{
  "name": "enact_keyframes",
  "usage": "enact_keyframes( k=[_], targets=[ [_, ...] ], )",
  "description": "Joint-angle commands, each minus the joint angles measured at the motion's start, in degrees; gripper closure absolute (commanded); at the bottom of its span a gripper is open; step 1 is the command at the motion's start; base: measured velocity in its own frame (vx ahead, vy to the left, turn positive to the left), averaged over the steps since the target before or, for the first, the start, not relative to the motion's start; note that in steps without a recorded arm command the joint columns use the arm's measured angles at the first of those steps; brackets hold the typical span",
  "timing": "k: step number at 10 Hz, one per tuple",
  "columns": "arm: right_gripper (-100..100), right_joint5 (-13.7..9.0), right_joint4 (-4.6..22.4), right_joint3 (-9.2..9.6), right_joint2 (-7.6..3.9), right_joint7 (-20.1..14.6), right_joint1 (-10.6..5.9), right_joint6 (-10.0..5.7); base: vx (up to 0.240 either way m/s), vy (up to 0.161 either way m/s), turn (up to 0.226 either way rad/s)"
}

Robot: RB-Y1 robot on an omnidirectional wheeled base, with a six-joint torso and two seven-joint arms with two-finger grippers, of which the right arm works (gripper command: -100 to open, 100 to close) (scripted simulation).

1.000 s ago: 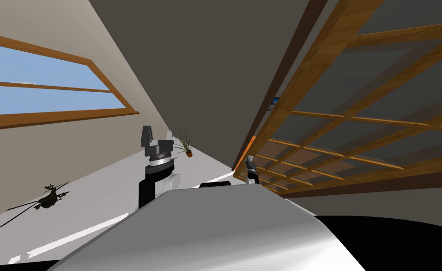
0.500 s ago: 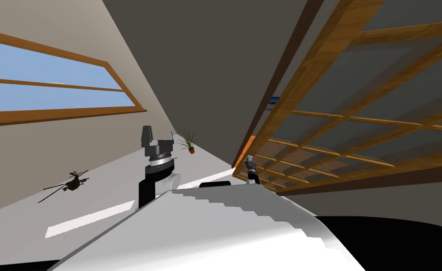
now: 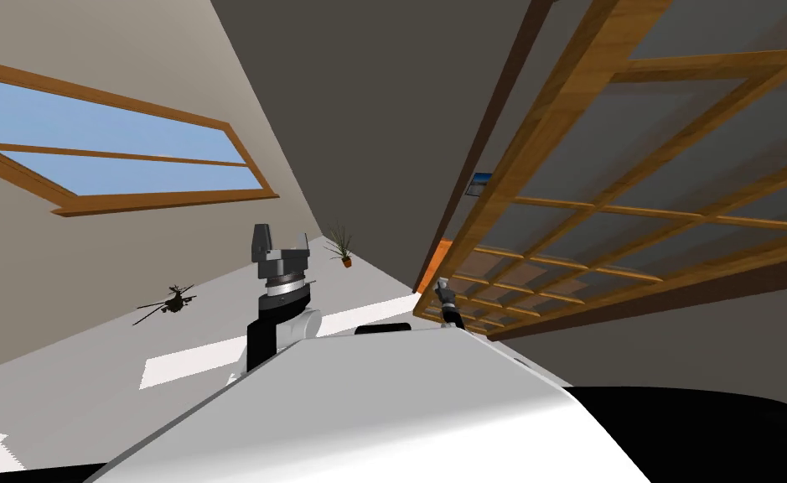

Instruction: Pull the door open

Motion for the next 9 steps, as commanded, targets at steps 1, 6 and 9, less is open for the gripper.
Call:
enact_keyframes(
  k=[1, 6, 9],
  targets=[
    [100, 0.0, 0.0, 0.00, 0.00, 0.0, 0.00, 0.00, -0.104, -0.005, 0.022],
    [100, 2.5, -1.1, 4.69, -3.06, -4.7, 2.20, -2.45, -0.232, -0.034, 0.093],
    [100, 3.1, -1.5, 5.91, -3.91, -5.8, 2.65, -2.79, -0.202, -0.026, 0.059]
  ],
)
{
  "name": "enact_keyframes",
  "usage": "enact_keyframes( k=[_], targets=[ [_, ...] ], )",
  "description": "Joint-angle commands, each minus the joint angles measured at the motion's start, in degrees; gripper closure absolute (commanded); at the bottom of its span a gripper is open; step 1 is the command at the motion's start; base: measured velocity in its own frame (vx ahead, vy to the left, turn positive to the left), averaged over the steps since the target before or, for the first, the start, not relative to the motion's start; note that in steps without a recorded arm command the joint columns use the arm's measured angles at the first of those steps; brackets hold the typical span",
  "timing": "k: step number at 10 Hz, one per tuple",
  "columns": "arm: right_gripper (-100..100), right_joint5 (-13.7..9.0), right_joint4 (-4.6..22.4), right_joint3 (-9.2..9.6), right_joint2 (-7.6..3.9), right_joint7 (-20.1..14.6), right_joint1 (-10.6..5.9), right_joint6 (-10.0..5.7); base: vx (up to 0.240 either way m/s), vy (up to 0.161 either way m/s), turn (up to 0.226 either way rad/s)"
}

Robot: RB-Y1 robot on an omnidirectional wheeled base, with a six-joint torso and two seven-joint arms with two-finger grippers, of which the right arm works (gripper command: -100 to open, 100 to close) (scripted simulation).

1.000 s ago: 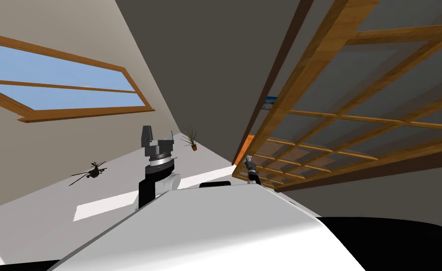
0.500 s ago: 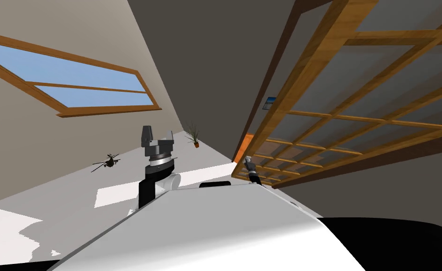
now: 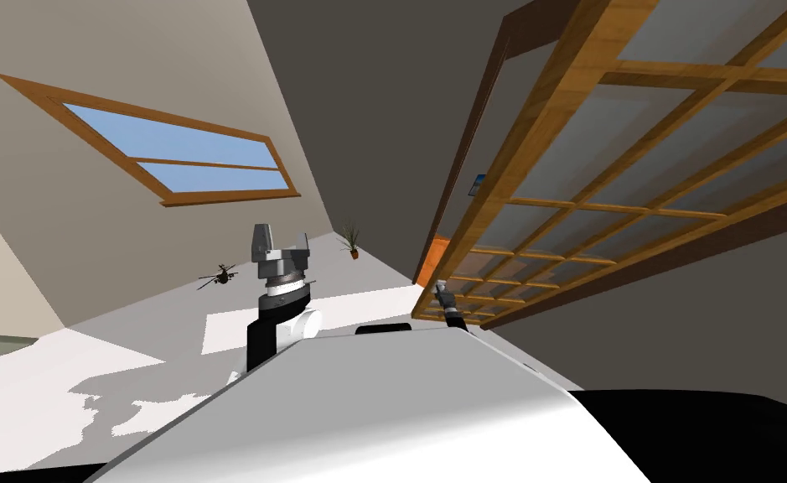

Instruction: Pull the door open

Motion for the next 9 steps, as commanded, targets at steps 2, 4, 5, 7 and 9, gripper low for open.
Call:
enact_keyframes(
  k=[2, 4, 5, 7, 9],
  targets=[
    [100, 1.0, -0.1, 1.56, -1.32, -1.7, 1.09, -1.90, -0.207, -0.031, 0.115],
    [100, 1.8, -0.2, 2.77, -2.36, -3.1, 1.95, -3.39, -0.212, -0.043, 0.080],
    [100, 2.2, -0.3, 3.38, -2.87, -3.7, 2.37, -4.13, -0.195, -0.054, 0.084],
    [100, 3.0, -0.4, 4.63, -3.94, -5.1, 3.25, -5.65, -0.216, -0.062, 0.085],
    [100, 3.1, -0.4, 4.78, -4.08, -5.2, 3.15, -5.56, -0.162, -0.038, 0.053]
  ],
)
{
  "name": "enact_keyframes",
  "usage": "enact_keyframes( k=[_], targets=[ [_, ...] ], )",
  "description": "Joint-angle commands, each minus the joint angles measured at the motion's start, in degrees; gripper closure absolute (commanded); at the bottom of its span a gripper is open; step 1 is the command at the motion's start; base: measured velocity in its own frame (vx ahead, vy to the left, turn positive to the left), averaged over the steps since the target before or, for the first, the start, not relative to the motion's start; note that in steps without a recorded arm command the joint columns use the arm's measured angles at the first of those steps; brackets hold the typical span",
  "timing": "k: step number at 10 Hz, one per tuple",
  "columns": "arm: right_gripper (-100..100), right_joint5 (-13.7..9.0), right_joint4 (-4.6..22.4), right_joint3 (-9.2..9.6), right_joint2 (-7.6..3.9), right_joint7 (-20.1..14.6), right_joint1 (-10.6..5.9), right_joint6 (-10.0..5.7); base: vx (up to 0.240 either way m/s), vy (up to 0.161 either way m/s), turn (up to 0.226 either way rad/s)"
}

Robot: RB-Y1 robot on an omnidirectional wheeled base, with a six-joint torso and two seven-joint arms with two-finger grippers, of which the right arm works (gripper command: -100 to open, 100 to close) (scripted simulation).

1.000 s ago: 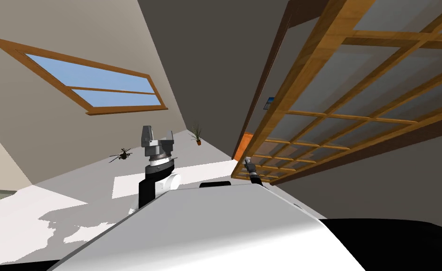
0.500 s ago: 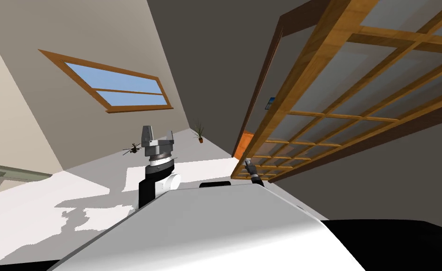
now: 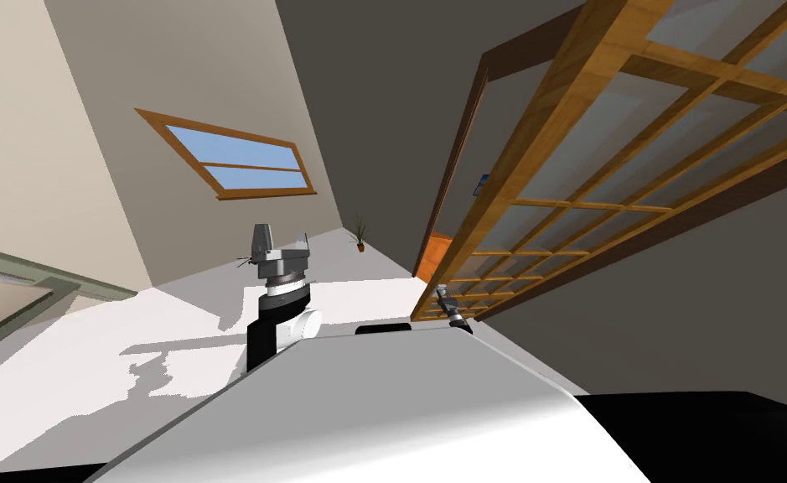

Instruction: Pull the door open

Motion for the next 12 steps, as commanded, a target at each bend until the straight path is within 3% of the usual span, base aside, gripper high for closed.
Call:
enact_keyframes(
  k=[1, 9, 10, 12],
  targets=[
    [100, 0.3, 0.6, 0.51, -0.49, -0.7, 0.40, -1.32, -0.159, -0.044, 0.179],
    [100, 1.7, 3.3, 2.88, -2.76, -4.0, 2.27, -7.51, -0.205, -0.062, 0.143],
    [100, 1.5, 3.0, 2.67, -2.71, -3.7, 2.08, -6.75, -0.085, -0.025, 0.028],
    [100, 1.8, 3.8, 3.11, -2.85, -4.2, 2.17, -7.75, -0.168, -0.044, 0.144]
  ],
)
